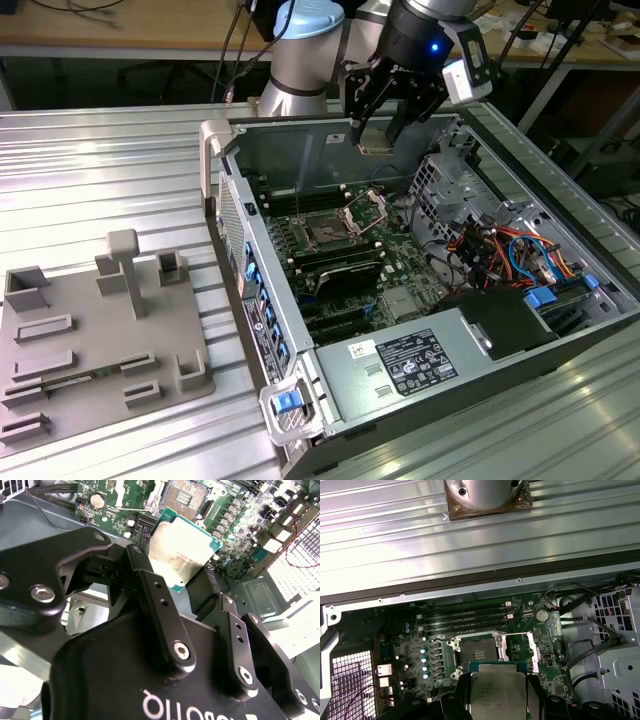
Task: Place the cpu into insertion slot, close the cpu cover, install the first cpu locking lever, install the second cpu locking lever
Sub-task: 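Place the cpu into insertion slot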
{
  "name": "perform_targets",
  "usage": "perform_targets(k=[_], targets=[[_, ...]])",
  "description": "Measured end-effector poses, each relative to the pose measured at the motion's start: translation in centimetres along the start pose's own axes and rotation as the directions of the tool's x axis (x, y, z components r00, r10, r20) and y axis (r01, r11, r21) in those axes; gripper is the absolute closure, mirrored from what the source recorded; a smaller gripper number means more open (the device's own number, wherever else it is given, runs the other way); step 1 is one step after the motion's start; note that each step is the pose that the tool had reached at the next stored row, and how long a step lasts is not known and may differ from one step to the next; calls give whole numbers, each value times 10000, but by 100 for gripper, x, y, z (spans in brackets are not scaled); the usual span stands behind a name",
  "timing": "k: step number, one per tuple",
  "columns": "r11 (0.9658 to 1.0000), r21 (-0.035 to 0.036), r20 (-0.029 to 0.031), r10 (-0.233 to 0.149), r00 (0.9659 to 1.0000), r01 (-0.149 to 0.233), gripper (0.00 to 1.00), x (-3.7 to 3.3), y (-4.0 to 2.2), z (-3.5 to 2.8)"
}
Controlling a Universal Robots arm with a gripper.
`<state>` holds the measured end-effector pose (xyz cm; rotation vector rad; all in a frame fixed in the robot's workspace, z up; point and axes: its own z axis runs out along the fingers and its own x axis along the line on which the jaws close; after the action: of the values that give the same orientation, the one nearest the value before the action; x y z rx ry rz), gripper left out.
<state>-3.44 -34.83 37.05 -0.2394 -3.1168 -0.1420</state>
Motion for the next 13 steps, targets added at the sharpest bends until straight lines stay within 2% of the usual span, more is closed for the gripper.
perform_targets(k=[10, 13], targets=[[9986, -10, 46, 523, 9986, -523, 45, 0, 0, -1], [9984, -11, 50, 561, 9984, -561, 45, 0, 0, -1]])
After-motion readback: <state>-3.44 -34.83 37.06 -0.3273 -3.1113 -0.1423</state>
